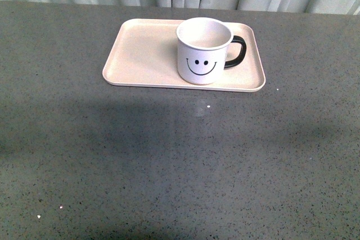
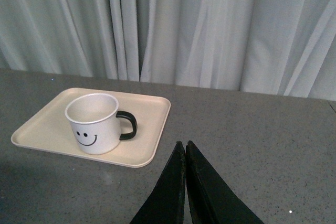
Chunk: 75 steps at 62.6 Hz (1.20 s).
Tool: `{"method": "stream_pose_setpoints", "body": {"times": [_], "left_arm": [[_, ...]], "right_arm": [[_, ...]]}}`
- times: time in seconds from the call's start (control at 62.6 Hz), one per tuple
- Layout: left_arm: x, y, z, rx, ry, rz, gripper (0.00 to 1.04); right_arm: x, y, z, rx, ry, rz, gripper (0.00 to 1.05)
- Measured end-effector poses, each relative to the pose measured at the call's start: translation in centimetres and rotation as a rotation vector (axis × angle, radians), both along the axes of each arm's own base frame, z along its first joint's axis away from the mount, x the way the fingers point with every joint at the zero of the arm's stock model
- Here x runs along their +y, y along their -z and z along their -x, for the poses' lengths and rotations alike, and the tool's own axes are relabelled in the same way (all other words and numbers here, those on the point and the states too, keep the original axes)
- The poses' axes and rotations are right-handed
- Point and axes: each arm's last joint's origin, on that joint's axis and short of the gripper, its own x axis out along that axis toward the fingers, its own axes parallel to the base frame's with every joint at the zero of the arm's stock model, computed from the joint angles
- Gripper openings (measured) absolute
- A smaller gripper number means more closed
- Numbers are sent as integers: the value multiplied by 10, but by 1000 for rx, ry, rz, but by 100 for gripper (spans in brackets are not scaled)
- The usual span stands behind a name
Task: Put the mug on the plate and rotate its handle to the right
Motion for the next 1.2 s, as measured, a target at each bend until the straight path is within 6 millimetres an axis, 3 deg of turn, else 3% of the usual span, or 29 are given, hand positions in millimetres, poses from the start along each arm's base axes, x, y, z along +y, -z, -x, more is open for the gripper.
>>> {"method": "stream_pose_setpoints", "body": {"times": [1.198], "left_arm": [[0, 0, 0, 0, 0, 0, 95]], "right_arm": [[0, 1, 33, -3, 0, 0, 5]]}}
